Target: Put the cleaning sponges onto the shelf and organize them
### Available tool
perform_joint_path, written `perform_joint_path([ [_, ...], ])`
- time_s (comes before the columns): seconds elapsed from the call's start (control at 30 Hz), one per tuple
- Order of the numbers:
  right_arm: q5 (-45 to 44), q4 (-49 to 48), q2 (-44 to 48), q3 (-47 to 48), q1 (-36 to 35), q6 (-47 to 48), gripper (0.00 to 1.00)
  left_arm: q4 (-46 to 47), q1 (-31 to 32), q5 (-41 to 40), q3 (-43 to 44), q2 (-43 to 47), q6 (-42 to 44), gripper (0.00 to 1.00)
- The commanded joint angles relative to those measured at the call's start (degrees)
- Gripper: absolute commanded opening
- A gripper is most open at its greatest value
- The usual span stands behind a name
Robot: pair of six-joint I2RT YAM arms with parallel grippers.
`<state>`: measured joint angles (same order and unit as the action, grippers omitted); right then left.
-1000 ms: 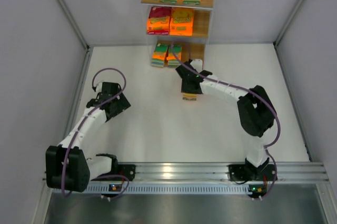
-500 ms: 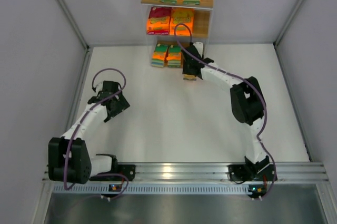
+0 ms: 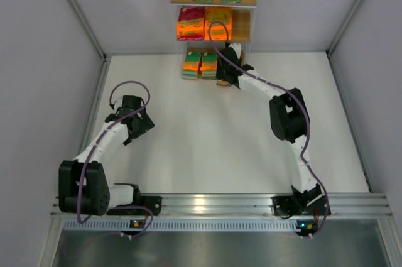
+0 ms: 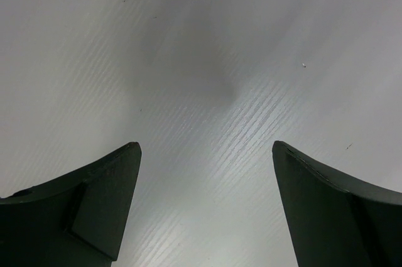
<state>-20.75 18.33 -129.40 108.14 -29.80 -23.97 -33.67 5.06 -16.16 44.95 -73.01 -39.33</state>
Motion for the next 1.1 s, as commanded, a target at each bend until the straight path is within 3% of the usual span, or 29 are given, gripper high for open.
perform_joint_path([
  [0.0,0.8,-5.58,-2.08,4.8,1.41,1.29,0.5,1.06,-0.58,-0.71,1.72,-0.55,0.04,0.92],
  [0.3,0.01,-4.79,-3.84,5.42,2.12,1.29,0.54,1.06,-0.75,-0.36,1.28,-0.29,0.04,0.92],
  [0.43,-0.78,-4.62,-2.96,3.49,2.12,1.73,0.66,1.15,-0.75,-0.18,0.67,-0.02,-0.04,0.92],
  [0.47,-0.78,-4.36,-2.52,3.22,2.12,1.73,0.76,1.15,-0.84,-0.01,0.49,0.15,0.04,0.92],
  [0.57,0.36,-3.48,-1.47,2.43,2.2,1.38,0.88,1.15,-0.84,-0.01,0.58,0.68,0.22,0.92],
  [0.77,4.58,-5.84,5.54,-5.12,1.77,0.5,0.94,1.15,-0.84,0.43,0.23,1.38,0.31,0.92],
  [0.9,6.07,-7.25,11.0,-10.39,1.33,0.15,0.92,1.41,-0.84,0.78,-0.3,1.91,0.22,0.92],
  [1.0,5.99,-9.27,15.4,-15.49,0.98,-0.29,0.77,1.5,-0.84,1.13,-0.56,2.17,0.13,0.92],
  [1.07,5.9,-11.11,17.42,-19.09,0.8,-0.47,0.57,1.68,-0.93,1.4,-0.91,2.17,0.05,0.92],
])
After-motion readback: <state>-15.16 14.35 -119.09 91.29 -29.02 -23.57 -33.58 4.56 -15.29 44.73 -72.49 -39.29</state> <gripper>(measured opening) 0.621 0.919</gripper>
